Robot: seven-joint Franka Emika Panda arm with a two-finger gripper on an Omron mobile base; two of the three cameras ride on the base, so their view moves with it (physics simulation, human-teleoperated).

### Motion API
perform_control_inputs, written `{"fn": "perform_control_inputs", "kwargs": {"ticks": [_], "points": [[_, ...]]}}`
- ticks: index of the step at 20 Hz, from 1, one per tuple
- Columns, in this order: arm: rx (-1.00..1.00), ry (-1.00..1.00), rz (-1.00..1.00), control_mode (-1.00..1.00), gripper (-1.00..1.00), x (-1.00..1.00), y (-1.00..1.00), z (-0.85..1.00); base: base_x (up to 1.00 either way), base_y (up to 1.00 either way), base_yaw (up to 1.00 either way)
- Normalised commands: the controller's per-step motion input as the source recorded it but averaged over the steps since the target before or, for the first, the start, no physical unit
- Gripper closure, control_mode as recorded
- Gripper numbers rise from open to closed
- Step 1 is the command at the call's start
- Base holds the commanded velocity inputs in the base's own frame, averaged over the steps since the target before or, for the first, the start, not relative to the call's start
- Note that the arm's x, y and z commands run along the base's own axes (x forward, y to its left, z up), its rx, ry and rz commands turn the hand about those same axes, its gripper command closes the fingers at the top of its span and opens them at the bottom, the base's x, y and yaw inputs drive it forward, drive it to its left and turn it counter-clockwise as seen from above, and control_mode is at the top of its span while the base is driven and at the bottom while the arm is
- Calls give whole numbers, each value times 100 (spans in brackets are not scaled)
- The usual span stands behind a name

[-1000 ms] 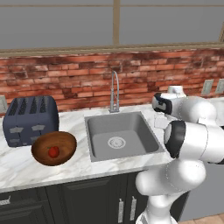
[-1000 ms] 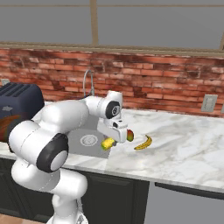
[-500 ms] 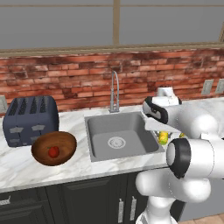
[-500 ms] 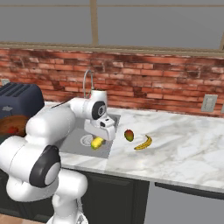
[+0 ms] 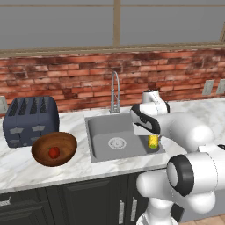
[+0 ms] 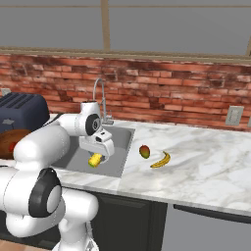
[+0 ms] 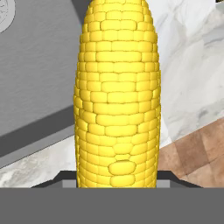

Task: There is a mixed pile of frozen fruits and vegetables on the counter. Locate all the frozen vegetables and place the items in a bowl on the counter. Take all the frozen fruits and defrost them in a running sink.

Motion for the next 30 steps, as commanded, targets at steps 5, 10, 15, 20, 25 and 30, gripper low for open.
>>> {"fn": "perform_control_inputs", "kwargs": {"ticks": [5,10,15,20,25,30], "points": [[-3,0,9,-100,100,0,52,3,0,0,0],[-3,0,8,-100,100,0,54,11,0,0,0],[-5,1,7,-100,100,0,55,5,0,0,0],[-6,2,6,-100,100,0,56,1,0,0,0],[-5,3,5,-100,100,0,55,4,0,0,0],[-2,5,5,-100,100,0,54,17,0,0,0]]}}
